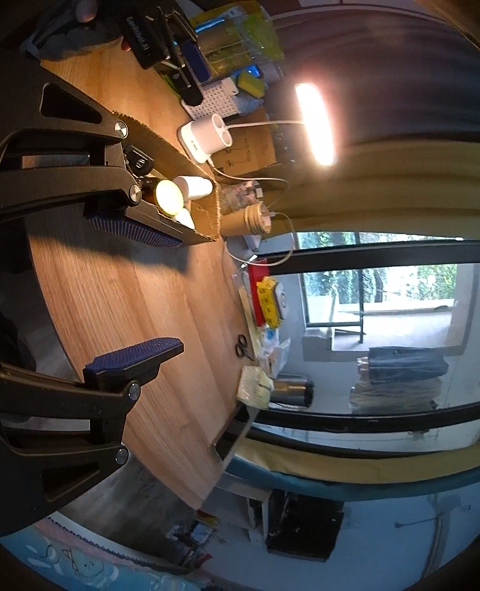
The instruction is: Organize rigid objects
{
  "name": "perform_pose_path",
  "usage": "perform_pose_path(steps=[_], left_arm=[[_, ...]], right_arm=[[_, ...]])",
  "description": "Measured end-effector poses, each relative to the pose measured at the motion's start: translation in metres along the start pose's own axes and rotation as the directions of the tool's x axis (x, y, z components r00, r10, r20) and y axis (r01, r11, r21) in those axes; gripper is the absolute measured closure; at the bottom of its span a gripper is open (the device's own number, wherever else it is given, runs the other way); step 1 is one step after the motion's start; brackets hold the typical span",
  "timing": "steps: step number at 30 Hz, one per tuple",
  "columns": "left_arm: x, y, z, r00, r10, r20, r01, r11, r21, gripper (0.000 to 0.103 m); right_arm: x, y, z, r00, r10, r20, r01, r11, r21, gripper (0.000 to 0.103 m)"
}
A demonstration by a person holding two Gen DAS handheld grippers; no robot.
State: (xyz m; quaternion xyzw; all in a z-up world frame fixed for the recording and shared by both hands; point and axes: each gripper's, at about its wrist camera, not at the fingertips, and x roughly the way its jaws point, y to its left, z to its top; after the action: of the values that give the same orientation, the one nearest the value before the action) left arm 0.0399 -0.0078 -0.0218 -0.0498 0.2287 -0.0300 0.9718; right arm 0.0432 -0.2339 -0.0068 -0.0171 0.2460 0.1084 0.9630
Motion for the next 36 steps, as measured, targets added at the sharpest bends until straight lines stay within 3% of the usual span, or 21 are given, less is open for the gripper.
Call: perform_pose_path(steps=[3,7,12,19,36], left_arm=[[-0.010,-0.008,0.005,1.000,0.000,0.022,0.000,1.000,0.007,0.034],[-0.024,-0.016,0.008,0.996,0.013,0.083,-0.015,0.999,0.031,0.014],[-0.037,-0.023,0.014,0.990,0.027,0.138,-0.036,0.998,0.060,0.012],[-0.046,-0.025,0.018,0.988,0.015,0.156,-0.025,0.997,0.067,0.012],[-0.049,-0.017,0.019,0.990,0.022,0.138,-0.029,0.998,0.048,0.012]], right_arm=[[-0.015,-0.004,0.005,1.000,-0.014,0.027,0.014,1.000,0.002,0.049],[-0.033,-0.009,0.012,0.998,-0.031,0.062,0.031,0.999,0.014,0.049],[-0.052,-0.010,0.015,0.994,-0.036,0.107,0.035,0.999,0.011,0.049],[-0.051,-0.007,0.013,0.994,-0.012,0.111,0.012,1.000,0.004,0.049],[-0.044,0.002,0.016,0.996,0.006,0.088,-0.005,1.000,-0.016,0.049]])
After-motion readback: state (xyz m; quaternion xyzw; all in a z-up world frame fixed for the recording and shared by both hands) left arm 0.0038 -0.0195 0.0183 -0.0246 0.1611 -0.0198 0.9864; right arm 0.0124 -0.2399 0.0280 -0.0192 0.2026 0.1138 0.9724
